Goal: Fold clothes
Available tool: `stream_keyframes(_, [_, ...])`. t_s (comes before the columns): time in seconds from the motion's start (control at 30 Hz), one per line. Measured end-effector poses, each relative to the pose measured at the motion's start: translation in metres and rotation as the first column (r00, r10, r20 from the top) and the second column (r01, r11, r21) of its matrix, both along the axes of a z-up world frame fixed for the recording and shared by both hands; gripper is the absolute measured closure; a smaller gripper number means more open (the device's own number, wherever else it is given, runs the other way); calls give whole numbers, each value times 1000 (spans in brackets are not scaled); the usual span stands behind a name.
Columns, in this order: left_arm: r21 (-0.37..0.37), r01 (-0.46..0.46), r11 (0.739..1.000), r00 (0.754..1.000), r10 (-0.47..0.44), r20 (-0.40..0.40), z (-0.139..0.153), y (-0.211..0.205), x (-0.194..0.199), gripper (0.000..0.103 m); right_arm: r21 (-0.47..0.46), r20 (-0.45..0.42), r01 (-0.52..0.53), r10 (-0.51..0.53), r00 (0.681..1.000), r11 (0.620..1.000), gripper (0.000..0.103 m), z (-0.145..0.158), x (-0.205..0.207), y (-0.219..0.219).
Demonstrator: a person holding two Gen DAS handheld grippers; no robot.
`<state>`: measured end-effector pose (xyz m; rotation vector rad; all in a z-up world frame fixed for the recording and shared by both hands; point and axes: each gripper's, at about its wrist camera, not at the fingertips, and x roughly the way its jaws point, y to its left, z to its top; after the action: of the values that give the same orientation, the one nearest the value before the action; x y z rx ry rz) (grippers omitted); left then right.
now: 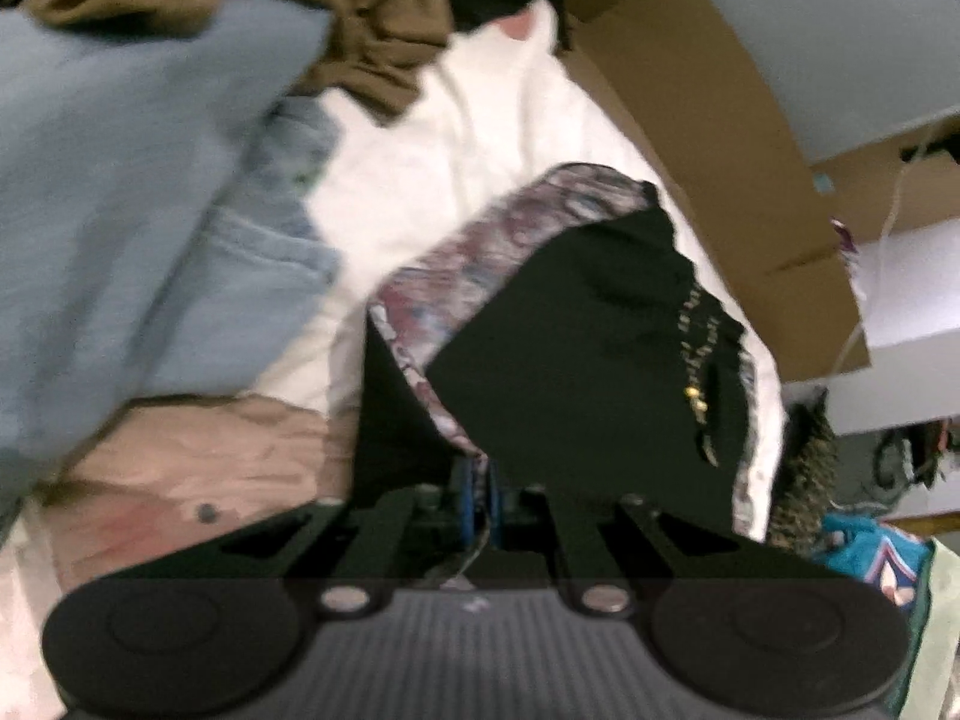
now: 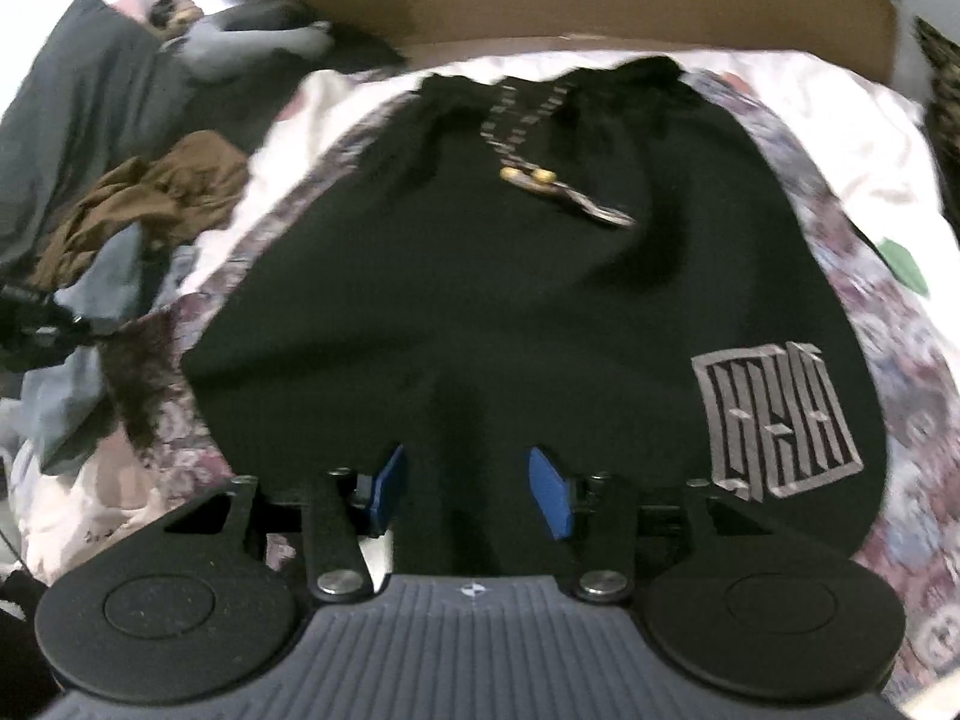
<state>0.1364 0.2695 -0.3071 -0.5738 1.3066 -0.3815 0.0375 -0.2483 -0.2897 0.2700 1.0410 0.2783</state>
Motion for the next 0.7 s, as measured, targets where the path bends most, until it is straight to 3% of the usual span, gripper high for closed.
stream_keyframes(0.23, [-52, 28, 998, 1000, -28, 1, 8, -24, 8, 97, 7, 36, -96, 96, 995, 995, 37, 10, 27, 47])
stream_keyframes(0.3, [-65, 34, 997, 999, -33, 4, 11, -27, 8, 97, 14, 49, -122, 121, 991, 992, 26, 16, 36, 61])
stream_keyframes(0.37, [-74, 38, 997, 999, -37, 8, 14, -30, 7, 97, 27, 71, -153, 151, 986, 988, 8, 22, 44, 73])
stream_keyframes(0.57, [-112, 28, 993, 1000, -29, 0, 16, -32, 7, 97, 69, 119, -209, 200, 973, 976, 3, 36, 60, 105])
stream_keyframes(0.7, [-155, 27, 988, 1000, -26, 6, 18, -34, 7, 97, 31, 128, -268, 262, 957, 963, 3, 44, 65, 137])
